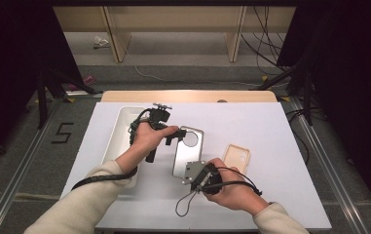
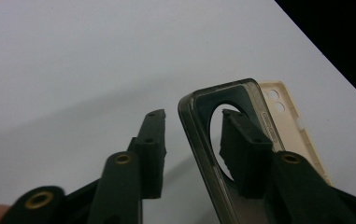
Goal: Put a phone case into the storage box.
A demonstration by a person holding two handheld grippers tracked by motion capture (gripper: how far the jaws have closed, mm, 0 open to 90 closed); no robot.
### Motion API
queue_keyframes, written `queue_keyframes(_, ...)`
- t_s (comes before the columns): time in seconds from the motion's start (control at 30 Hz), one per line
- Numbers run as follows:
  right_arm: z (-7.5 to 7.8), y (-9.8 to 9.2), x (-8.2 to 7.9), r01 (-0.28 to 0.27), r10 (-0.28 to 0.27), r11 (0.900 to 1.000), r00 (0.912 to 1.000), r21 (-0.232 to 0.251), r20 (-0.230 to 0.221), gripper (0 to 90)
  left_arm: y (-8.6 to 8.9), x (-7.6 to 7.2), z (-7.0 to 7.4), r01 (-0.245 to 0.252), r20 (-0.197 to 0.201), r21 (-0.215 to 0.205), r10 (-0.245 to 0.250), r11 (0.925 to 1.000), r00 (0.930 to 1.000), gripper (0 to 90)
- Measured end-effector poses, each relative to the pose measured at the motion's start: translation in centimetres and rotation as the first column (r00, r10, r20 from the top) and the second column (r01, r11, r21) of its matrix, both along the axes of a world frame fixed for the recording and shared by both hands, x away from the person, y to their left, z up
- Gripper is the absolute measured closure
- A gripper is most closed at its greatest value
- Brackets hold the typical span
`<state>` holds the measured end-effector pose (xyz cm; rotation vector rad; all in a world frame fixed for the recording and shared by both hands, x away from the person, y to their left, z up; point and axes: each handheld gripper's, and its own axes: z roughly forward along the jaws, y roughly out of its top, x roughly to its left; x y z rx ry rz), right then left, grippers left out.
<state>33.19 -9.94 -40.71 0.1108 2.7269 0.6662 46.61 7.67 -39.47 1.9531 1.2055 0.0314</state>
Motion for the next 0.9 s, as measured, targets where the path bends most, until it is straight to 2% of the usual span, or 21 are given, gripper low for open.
queue_keyframes(0.1,0.0,0.1,0.0,-0.003,0.003,1.000,1.0000,0.000,-0.001,89.1,0.2,0.0,-0.1,-0.011,-0.009,-0.024,0.011,0.9996,0.9999,72.5)
queue_keyframes(0.27,-0.3,0.0,0.0,0.002,-0.002,1.000,1.0000,-0.009,0.002,89.1,0.2,-0.4,0.5,-0.027,-0.022,-0.092,0.025,0.9954,0.9994,76.7)
queue_keyframes(0.43,-0.7,0.0,0.2,0.006,-0.006,1.000,1.0000,-0.019,-0.001,89.1,0.1,-1.4,1.4,-0.026,-0.004,-0.179,0.026,0.9836,0.9997,80.9)
queue_keyframes(0.57,-1.0,0.0,0.4,0.019,-0.019,1.000,0.9998,-0.024,-0.007,88.1,-0.2,-2.5,2.2,-0.001,0.063,-0.190,0.013,0.9817,0.9980,81.8)
queue_keyframes(0.63,-1.2,-0.2,0.6,0.020,-0.019,1.000,0.9998,-0.018,0.010,84.6,-0.1,-2.9,2.4,0.008,0.100,-0.187,0.011,0.9823,0.9949,81.8)
queue_keyframes(0.73,-1.3,-0.5,0.8,0.044,-0.044,0.999,0.9986,0.019,0.030,70.9,0.2,-3.4,2.4,0.007,0.158,-0.171,0.020,0.9853,0.9872,81.8)
queue_keyframes(0.9,-1.4,-0.9,1.1,0.071,-0.074,0.994,0.9968,0.083,0.031,49.6,1.2,-3.9,2.0,-0.010,0.218,-0.154,0.043,0.9880,0.9750,81.7)
